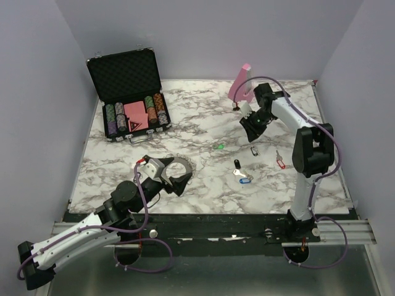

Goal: Put the keys on the keyring

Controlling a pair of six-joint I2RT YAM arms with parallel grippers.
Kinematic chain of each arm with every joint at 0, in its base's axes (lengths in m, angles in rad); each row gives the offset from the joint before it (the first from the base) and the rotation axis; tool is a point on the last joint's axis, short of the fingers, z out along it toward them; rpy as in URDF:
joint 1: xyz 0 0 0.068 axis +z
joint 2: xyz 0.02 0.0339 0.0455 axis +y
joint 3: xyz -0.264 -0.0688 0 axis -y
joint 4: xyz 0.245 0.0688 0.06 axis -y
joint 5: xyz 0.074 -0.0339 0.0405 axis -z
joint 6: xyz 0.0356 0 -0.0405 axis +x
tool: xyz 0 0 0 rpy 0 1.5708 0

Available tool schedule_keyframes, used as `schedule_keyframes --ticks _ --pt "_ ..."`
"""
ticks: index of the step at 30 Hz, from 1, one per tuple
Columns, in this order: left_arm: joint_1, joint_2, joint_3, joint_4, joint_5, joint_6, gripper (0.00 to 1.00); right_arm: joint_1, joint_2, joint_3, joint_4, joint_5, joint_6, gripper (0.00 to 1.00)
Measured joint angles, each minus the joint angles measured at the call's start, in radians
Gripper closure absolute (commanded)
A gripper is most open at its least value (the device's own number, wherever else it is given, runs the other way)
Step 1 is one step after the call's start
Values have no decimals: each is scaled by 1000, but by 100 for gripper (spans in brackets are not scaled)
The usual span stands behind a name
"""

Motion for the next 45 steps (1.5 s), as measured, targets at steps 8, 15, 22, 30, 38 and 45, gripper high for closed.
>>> schedule_keyframes --ticks 8,15,22,30,38,45 --pt "0 -16 -1 0 -3 -42 1 -1 -200 -144 50 -159 10 61" --pt "0 -42 -23 -2 -3 -122 1 -29 -348 -322 94 -470 -24 60" --pt "3 -48 -35 -22 -5 -232 1 -85 -455 -505 163 -755 -48 54" --pt "58 88 0 -84 3 -361 1 -126 -634 -699 406 -891 118 34" --pt "282 434 198 -237 183 -430 7 -133 -746 -840 634 -910 278 32" --pt "436 783 351 -273 376 -423 18 -133 -757 -844 702 -917 326 32"
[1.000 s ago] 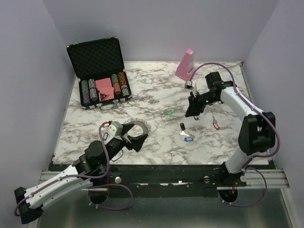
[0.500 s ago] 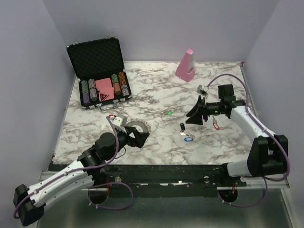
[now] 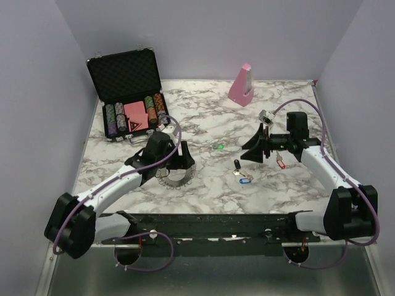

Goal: Put the keys on the keyring

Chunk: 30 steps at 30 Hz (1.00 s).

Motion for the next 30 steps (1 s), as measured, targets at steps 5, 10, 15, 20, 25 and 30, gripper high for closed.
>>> schedule_keyframes --ticks 5,10,15,20,25,30 --pt "14 189 135 -49 90 63 19 0 -13 -2 11 0 7 32" --pt "17 249 203 -93 124 135 19 0 -20 -2 17 3 11 32" --pt "17 247 207 -120 128 191 19 0 -20 -2 20 11 14 32" --pt "18 216 203 -135 131 221 20 0 -20 -3 21 12 13 32" --pt "20 187 251 -225 153 278 22 -2 -20 -3 21 15 13 32" --pt "20 188 409 -353 157 367 25 -6 -20 -3 21 17 13 32"
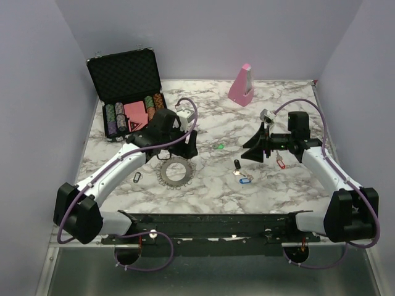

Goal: Put the keys on the keyring

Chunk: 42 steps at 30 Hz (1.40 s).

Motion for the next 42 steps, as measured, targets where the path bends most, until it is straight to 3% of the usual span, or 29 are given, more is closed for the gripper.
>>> schedule_keyframes --ticks 9,15,27,42 --pt "0 148 44 -32 5 15 52 0 -1 0 0 1 -10 32" --pt "-15 278 100 -68 -55 9 59 0 -1 0 0 0 -10 32" --pt "-21 443 203 -89 -90 24 64 0 -1 0 0 1 -11 31" --pt "-23 467 209 -108 -87 44 66 0 -1 0 -1 0 -18 31"
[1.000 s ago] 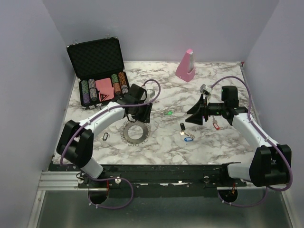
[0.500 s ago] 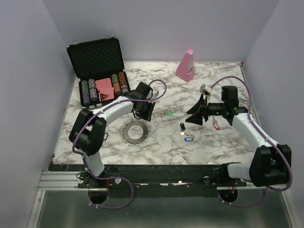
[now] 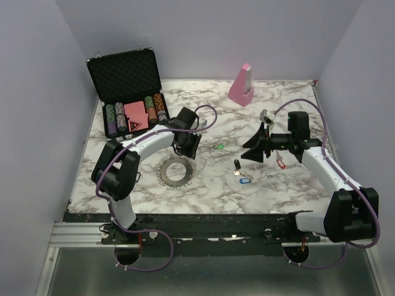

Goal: Put the keys on the keyring

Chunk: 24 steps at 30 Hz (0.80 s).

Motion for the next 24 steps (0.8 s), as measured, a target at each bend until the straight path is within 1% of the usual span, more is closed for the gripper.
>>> schedule_keyframes --ticks 5,9,19,22,24 --pt "0 10 6 -4 -5 15 69 0 0 0 0 0 0 31" --pt "0 37 43 -34 -18 41 69 0 0 0 0 0 0 31" --pt "1 74 162 -161 -40 166 66 0 0 0 -1 0 -6 31" --pt "1 84 167 -182 -41 183 65 0 0 0 -1 0 -14 33" --pt "1 77 157 -187 -43 185 62 0 0 0 -1 0 -22 35"
